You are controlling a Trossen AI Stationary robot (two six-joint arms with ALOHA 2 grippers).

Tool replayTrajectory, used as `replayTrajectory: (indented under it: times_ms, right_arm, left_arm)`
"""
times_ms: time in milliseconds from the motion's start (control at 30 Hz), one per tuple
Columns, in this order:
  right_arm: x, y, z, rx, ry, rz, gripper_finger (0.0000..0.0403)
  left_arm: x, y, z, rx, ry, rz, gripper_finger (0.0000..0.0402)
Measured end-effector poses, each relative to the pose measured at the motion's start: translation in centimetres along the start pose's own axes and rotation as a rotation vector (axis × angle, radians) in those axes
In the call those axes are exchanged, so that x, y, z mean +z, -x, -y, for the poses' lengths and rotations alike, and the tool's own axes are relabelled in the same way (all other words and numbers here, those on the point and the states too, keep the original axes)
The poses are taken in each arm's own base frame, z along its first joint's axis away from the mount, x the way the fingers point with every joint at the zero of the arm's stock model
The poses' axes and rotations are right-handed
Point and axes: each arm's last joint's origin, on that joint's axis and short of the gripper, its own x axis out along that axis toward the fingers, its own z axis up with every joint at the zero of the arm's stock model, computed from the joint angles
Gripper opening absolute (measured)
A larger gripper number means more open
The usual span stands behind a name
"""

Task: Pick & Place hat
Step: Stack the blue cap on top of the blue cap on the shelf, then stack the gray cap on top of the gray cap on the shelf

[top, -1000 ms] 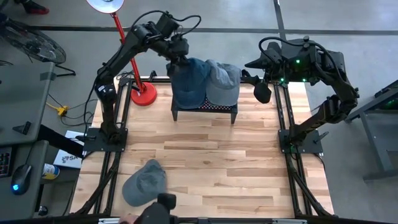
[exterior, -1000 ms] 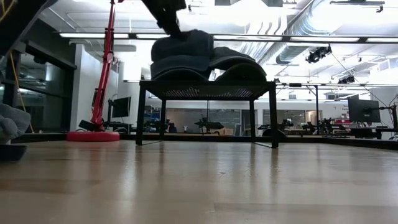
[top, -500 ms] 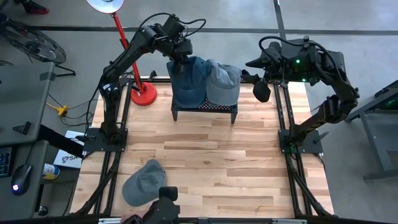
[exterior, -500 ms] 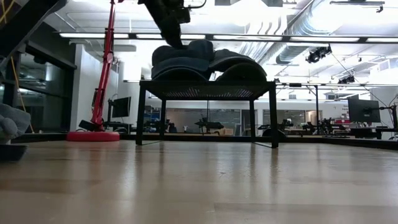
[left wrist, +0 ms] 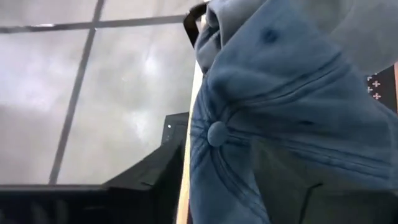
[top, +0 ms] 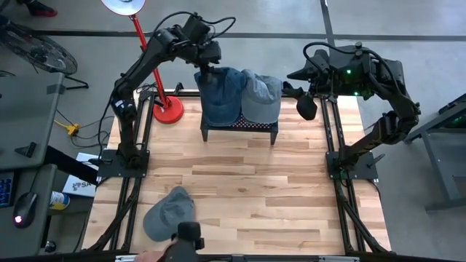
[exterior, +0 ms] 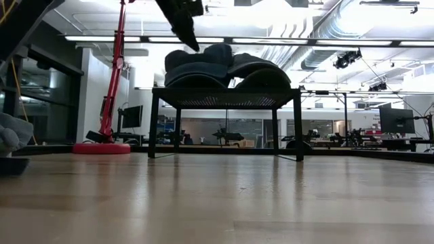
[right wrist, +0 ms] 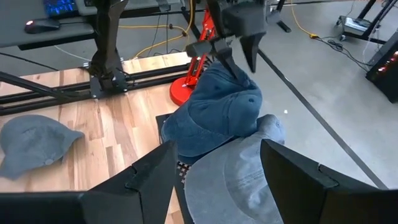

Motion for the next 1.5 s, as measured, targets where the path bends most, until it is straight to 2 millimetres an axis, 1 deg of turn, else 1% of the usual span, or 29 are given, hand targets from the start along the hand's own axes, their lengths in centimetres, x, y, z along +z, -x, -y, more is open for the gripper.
replayTrajectory:
  times_ms: [100,167,300,433,567,700,800,867,933,1033,1133,1233,1333,1433,1500]
  right_arm:
    - [0.0,0.0,0.0,0.004,0.001,0.0,0.0224]
    - [0.0,0.0,0.0,0.004,0.002,0.0,0.0224]
    - [0.0,0.0,-0.1,0.024,0.004,-0.001,0.0224]
    - [-0.1,0.0,-0.2,0.063,0.006,-0.008,0.0224]
    - [-0.2,0.0,-0.3,0.099,0.009,-0.029,0.0224]
    - [-0.6,0.0,-0.4,0.151,0.034,-0.06,0.0224]
    - [-0.6,0.1,-0.5,0.18,0.057,-0.067,0.0224]
    - [-0.6,0.1,-0.6,0.202,0.08,-0.065,0.0224]
    - [-0.6,0.1,-0.6,0.232,0.1,-0.063,0.0224]
    - [-0.7,0.1,-0.8,0.286,0.114,-0.062,0.0224]
    - [-0.8,0.2,-0.8,0.301,0.115,-0.079,0.0224]
    - [-1.2,0.2,-0.8,0.32,0.116,-0.117,0.0224]
    - [-1.5,0.3,-0.9,0.345,0.115,-0.147,0.0224]
    - [-1.6,0.4,-1.0,0.382,0.126,-0.162,0.0224]
    - [-1.7,0.4,-1.0,0.409,0.138,-0.164,0.0224]
  left_arm:
    - [0.3,1.3,0.5,0.031,-0.012,0.013,0.0209]
    - [0.5,2.4,1.0,0.057,-0.018,0.021,0.0223]
    - [1.2,5.0,2.7,0.114,0.001,0.048,0.023]
    - [1.7,8.0,5.4,0.133,0.026,0.068,0.0231]
    - [1.6,10.9,8.4,0.127,0.078,0.064,0.0231]
    - [1.2,13.1,11.3,0.074,0.159,0.053,0.0231]
    - [0.8,14.3,13.3,0.009,0.251,0.039,0.0231]
    - [0.8,14.7,14.6,-0.033,0.318,0.023,0.0231]
    - [1.2,14.8,15.9,-0.077,0.366,0.038,0.0231]
    - [1.5,15.4,18.0,-0.141,0.391,0.042,0.0231]
    - [1.7,15.3,20.1,-0.185,0.444,0.014,0.0231]
    - [1.6,14.6,22.7,-0.193,0.483,-0.04,0.0231]
    - [1.1,13.5,25.6,-0.19,0.514,-0.12,0.0231]
    - [0.1,12.0,28.6,-0.189,0.532,-0.224,0.0231]
    - [-0.9,11.0,30.6,-0.176,0.551,-0.301,0.0231]
